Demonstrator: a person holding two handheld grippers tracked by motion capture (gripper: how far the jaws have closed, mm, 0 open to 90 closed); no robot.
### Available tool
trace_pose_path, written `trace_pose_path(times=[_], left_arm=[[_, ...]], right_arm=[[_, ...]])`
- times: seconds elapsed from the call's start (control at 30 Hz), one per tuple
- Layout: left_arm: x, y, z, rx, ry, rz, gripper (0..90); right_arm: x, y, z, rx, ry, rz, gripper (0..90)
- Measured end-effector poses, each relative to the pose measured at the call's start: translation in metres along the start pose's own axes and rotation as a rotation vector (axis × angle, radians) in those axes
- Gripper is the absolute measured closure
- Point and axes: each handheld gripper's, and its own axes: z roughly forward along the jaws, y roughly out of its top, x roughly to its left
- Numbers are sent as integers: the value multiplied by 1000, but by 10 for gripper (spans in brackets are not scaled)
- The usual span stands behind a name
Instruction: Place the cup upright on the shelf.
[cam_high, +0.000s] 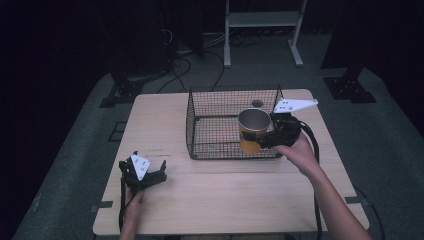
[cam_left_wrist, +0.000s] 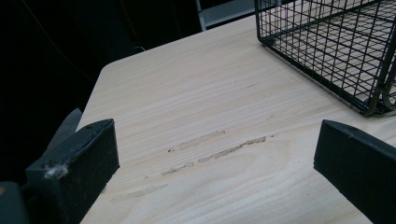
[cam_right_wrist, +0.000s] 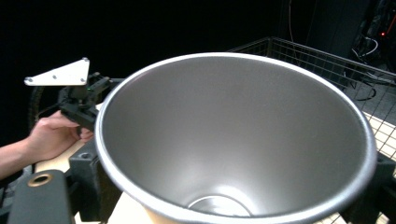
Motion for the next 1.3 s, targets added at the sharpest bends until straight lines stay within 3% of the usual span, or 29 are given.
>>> trace_pose_path(times=[0.17,0.77,1.1,1.3], left_arm=[[0,0,0,-1,-1,2,0],[0,0,0,-2,-3,-6,0],[0,0,0,-6,-4,-8,0],[1,0,0,-6,-4,-8,0]], right_arm=[[-12,6,11,28,-7,4,125],[-53,29,54,51,-25,23,124],[-75,24,77,78,-35,69,121],[-86,15,90,109,-44,71,116]])
